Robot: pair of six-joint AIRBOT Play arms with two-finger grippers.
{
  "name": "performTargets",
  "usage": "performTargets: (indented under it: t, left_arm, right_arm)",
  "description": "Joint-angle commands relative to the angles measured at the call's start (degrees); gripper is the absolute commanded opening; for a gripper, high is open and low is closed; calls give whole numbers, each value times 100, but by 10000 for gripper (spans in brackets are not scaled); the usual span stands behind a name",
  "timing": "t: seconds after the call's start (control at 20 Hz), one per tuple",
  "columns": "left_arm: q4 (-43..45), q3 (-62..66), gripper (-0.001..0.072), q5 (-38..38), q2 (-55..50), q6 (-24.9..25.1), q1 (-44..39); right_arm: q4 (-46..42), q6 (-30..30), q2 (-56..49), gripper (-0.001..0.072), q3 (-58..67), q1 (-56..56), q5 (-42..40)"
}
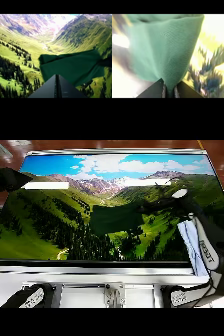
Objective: Fold the shirts.
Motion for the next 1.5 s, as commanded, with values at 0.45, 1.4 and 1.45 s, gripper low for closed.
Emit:
performTargets:
  t: [0.45, 1.4, 1.45]
  left_arm:
    - [0, 2, 45, -20, 7, -7, -2]
    - [-302, 2, 44, -129, 24, -4, -247]
    - [-302, 2, 44, -129, 26, -7, -251]
  right_arm:
    - [-2376, 1198, 2039, 60, 890, -3928, 1902]
    - [-4664, 2848, 2444, 62, -2181, -5088, 1561]
    - [-4647, 2916, 2444, 89, -2323, -5088, 1438]
